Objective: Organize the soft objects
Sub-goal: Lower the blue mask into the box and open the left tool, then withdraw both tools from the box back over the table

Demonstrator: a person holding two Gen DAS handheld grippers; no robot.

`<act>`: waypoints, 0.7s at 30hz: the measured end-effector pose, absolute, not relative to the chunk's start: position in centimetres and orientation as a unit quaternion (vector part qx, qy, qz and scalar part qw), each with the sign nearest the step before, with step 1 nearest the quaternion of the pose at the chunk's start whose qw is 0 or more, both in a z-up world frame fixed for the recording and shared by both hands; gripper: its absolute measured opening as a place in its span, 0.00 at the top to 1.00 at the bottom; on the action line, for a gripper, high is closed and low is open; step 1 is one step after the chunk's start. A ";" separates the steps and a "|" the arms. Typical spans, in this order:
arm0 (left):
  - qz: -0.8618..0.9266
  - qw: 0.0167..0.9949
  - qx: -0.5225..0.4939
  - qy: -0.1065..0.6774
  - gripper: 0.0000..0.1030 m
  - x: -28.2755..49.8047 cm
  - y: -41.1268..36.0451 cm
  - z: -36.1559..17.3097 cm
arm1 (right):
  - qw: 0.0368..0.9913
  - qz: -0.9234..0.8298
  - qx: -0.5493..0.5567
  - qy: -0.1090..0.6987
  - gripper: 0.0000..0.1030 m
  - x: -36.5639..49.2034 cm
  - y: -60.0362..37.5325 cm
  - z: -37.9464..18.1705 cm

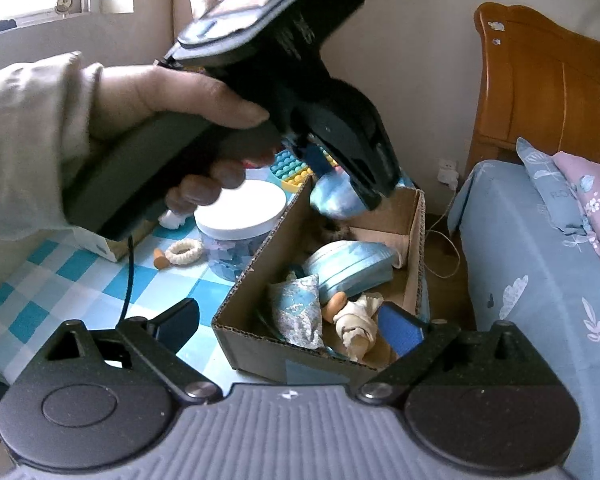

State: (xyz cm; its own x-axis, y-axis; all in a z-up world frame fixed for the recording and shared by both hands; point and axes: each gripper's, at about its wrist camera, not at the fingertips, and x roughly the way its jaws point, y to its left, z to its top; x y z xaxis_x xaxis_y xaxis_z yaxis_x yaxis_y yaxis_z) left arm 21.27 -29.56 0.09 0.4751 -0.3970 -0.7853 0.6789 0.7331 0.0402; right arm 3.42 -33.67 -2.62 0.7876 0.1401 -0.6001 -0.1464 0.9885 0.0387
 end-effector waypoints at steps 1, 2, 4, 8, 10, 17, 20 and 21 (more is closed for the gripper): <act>-0.323 0.839 0.173 0.403 0.20 21.2 -29.4 0.0 | 0.945 0.077 -0.005 0.317 0.04 3.4 -33.6 -2.6; -0.325 0.838 0.171 0.403 0.16 21.2 -29.4 0.0 | 0.946 0.078 -0.004 0.316 0.04 3.4 -33.6 -2.5; -0.322 0.844 0.172 0.392 0.15 20.7 -28.9 0.3 | 0.946 0.078 -0.002 0.315 0.04 3.5 -33.5 -2.5; -0.314 0.852 0.167 0.385 0.07 20.1 -27.8 1.3 | 0.945 0.079 -0.004 0.316 0.03 3.5 -33.2 -2.4; -0.309 0.858 0.166 0.375 0.07 19.5 -27.1 2.0 | 0.946 0.077 -0.006 0.316 0.01 3.5 -33.0 -2.3; -0.292 0.878 0.155 0.346 0.02 16.7 -24.2 4.0 | 0.945 0.076 -0.010 0.318 0.00 3.3 -32.2 -1.8; -0.283 0.885 0.140 0.343 0.02 15.3 -22.5 4.5 | 0.944 0.079 -0.008 0.320 0.00 3.0 -31.9 -1.5; -0.277 0.887 0.136 0.342 0.02 14.8 -21.9 4.7 | 0.944 0.079 -0.008 0.321 0.00 2.9 -31.8 -1.4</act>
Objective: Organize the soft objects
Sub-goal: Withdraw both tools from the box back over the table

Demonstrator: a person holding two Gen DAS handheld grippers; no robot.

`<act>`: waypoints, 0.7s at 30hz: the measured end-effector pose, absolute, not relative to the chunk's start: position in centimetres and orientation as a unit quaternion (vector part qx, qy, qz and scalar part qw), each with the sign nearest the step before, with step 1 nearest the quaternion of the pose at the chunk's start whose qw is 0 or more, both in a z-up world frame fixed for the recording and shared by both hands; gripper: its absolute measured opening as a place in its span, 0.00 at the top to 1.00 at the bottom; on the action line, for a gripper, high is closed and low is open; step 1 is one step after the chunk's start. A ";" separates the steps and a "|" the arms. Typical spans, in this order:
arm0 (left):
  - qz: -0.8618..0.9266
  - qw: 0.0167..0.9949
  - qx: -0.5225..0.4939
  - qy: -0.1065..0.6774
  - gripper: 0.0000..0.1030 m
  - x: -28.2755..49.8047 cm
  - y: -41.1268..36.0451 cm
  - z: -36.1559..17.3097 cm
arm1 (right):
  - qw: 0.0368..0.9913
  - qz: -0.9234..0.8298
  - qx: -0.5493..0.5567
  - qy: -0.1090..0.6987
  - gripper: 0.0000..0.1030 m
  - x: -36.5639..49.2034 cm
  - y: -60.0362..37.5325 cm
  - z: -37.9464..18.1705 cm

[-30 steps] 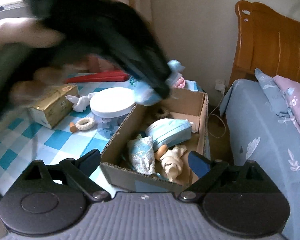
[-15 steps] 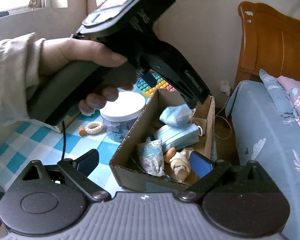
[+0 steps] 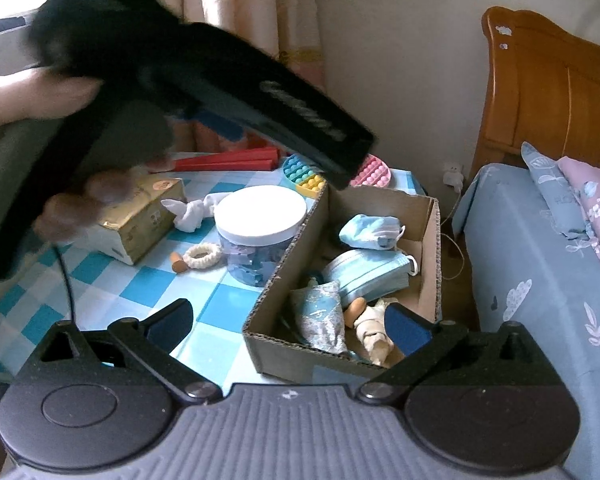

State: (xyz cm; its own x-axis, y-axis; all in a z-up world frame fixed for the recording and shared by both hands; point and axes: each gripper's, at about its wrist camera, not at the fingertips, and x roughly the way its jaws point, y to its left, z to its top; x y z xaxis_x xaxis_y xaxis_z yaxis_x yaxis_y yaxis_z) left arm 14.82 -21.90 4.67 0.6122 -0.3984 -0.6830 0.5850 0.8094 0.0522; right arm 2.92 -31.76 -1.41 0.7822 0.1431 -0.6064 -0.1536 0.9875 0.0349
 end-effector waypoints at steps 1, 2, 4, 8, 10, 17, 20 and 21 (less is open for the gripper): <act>-0.271 0.891 0.131 0.341 0.02 14.2 -21.1 4.8 | 0.944 0.077 -0.009 0.321 0.00 2.8 -31.6 -1.3; -0.265 0.894 0.125 0.339 0.02 13.6 -20.4 4.8 | 0.944 0.076 -0.010 0.321 0.00 2.7 -31.5 -1.3; -0.247 0.901 0.119 0.337 0.02 12.5 -19.0 4.7 | 0.943 0.076 -0.012 0.322 0.00 2.5 -31.3 -1.2; -0.205 0.912 0.109 0.338 0.02 10.3 -15.8 4.3 | 0.942 0.077 -0.014 0.325 0.00 2.1 -30.7 -1.1; -0.181 0.919 0.100 0.336 0.02 9.3 -14.0 4.1 | 0.942 0.079 -0.017 0.325 0.00 1.9 -30.3 -1.0; -0.112 0.936 0.064 0.328 0.02 7.0 -8.1 2.7 | 0.941 0.097 -0.021 0.324 0.00 1.6 -28.7 -0.5; -0.101 0.936 0.056 0.332 0.02 6.7 -6.6 1.9 | 0.939 0.104 -0.025 0.326 0.00 1.7 -27.9 -0.5; -0.101 0.936 0.053 0.333 0.02 6.7 -6.2 1.6 | 0.939 0.106 -0.027 0.327 0.00 1.8 -27.6 -0.5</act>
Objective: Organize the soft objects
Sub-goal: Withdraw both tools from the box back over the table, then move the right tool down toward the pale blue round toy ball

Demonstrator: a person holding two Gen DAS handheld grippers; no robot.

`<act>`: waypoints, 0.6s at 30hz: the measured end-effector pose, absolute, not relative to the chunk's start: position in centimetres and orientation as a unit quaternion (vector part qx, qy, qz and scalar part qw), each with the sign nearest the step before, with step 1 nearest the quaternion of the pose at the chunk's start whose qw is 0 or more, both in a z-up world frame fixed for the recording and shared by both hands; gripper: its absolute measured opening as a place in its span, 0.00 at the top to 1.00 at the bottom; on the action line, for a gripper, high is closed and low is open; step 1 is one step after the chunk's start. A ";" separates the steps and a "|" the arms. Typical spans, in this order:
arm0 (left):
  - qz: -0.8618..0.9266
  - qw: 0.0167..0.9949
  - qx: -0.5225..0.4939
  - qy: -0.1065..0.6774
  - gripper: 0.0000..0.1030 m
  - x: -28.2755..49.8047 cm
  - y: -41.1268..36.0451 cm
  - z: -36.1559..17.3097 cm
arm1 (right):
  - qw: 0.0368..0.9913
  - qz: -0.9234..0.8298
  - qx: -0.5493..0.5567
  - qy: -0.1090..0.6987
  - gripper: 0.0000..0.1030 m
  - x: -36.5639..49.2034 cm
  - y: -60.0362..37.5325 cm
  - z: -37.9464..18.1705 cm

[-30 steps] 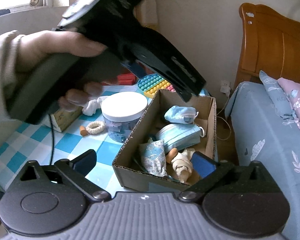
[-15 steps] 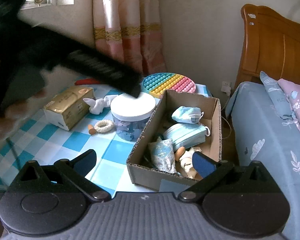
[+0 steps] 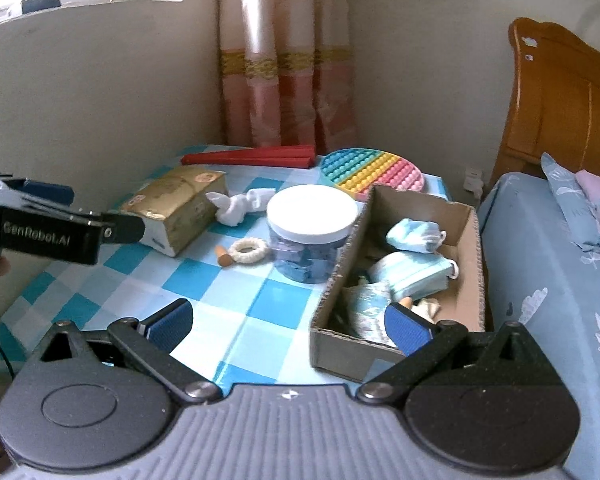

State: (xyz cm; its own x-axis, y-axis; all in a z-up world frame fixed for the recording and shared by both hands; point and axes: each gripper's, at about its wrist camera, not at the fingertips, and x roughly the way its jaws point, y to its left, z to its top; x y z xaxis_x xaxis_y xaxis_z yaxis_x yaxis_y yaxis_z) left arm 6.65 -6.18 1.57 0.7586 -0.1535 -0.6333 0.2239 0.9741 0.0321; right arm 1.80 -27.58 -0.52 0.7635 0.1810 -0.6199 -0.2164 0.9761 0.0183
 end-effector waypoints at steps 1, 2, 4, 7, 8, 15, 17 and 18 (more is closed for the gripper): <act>-0.101 0.936 0.050 0.333 0.02 6.6 -5.8 1.3 | 0.938 0.107 -0.029 0.329 0.00 1.9 -27.3 -0.5; -0.102 0.936 0.048 0.334 0.02 6.5 -5.5 1.0 | 0.937 0.107 -0.031 0.330 0.00 2.0 -27.0 -0.6; -0.103 0.936 0.046 0.334 0.02 6.6 -4.9 0.4 | 0.936 0.109 -0.036 0.332 0.00 2.1 -26.4 -0.6; -0.102 0.936 0.051 0.333 0.02 6.5 -4.3 -0.2 | 0.936 0.112 -0.042 0.331 0.00 2.5 -25.7 -0.6; -0.102 0.936 0.052 0.333 0.02 6.5 -4.1 -0.5 | 0.935 0.114 -0.042 0.332 0.00 2.5 -25.5 -0.6; -0.096 0.935 0.034 0.341 0.02 7.5 -2.2 -2.0 | 0.930 0.123 -0.049 0.342 0.00 4.2 -24.2 -0.9; -0.097 0.936 0.029 0.337 0.02 7.7 -1.5 -2.4 | 0.927 0.127 -0.056 0.347 0.00 4.9 -23.7 -1.1; -0.096 0.937 0.025 0.335 0.02 7.8 -1.3 -2.6 | 0.926 0.131 -0.060 0.349 0.00 5.2 -23.4 -1.2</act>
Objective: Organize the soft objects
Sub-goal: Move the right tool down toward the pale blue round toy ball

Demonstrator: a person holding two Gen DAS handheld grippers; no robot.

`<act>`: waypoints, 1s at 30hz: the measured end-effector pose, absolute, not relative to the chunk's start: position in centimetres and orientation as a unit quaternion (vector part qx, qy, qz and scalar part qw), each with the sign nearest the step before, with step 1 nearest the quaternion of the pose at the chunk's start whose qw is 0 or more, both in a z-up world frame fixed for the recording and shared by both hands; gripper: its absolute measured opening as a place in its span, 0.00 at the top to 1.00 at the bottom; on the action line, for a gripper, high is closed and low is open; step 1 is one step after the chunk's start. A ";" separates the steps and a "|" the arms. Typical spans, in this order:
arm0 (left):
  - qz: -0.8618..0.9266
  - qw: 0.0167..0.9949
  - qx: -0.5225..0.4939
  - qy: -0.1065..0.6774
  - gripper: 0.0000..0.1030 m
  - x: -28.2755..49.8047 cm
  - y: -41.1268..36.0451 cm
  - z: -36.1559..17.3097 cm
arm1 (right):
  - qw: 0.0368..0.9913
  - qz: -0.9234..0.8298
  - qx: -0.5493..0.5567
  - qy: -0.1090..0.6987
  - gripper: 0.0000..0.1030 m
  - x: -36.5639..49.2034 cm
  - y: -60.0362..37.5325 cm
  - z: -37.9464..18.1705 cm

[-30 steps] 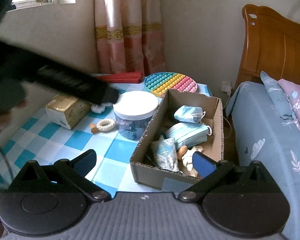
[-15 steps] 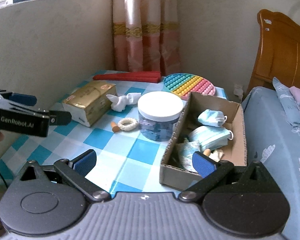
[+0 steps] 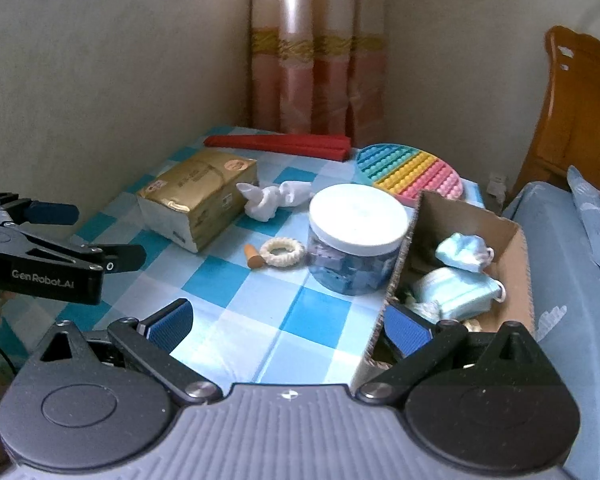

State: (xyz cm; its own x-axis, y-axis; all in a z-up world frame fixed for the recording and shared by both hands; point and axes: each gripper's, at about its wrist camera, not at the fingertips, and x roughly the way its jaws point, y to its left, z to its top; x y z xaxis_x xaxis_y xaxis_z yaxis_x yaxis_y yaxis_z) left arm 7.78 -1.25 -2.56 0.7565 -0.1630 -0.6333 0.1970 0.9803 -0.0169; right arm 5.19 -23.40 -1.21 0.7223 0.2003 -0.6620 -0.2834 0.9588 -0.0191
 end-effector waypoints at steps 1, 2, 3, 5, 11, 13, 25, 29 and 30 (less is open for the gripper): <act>-0.094 0.937 0.023 0.337 0.02 7.9 -1.0 -2.7 | 0.924 0.135 -0.065 0.351 0.00 5.6 -23.1 -1.3; -0.092 0.936 0.022 0.339 0.02 8.1 -0.7 -2.8 | 0.923 0.138 -0.069 0.352 0.00 5.9 -22.8 -1.3; -0.093 0.934 0.023 0.343 0.02 8.3 -0.5 -2.9 | 0.922 0.142 -0.074 0.352 0.00 6.2 -22.5 -1.3; -0.097 0.932 0.025 0.348 0.02 8.4 -0.1 -3.1 | 0.917 0.156 -0.086 0.356 0.00 7.2 -21.9 -1.3; -0.074 0.930 0.043 0.358 0.02 8.2 1.2 -3.1 | 0.901 0.222 -0.152 0.341 0.00 10.5 -19.1 0.0; -0.062 0.931 0.044 0.357 0.02 8.2 1.7 -3.0 | 0.891 0.254 -0.174 0.333 0.00 12.1 -17.9 0.4; 0.001 0.919 0.060 0.389 0.02 9.3 3.7 -4.9 | 0.806 0.390 -0.303 0.325 0.03 21.7 -7.1 1.3; 0.009 0.911 0.078 0.404 0.02 9.6 3.6 -5.6 | 0.775 0.412 -0.332 0.346 0.10 24.8 -3.6 0.6; 0.007 0.911 0.073 0.406 0.02 9.7 3.6 -5.7 | 0.769 0.415 -0.337 0.350 0.13 25.5 -2.7 0.4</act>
State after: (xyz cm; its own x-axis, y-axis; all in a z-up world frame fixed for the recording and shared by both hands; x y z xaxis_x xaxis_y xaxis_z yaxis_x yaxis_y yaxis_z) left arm 9.69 3.65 -5.69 0.6699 0.0728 -0.7389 0.0456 0.9893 0.1388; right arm 25.54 -2.70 0.36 0.4111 0.4020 -0.8182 -0.8742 0.4282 -0.2289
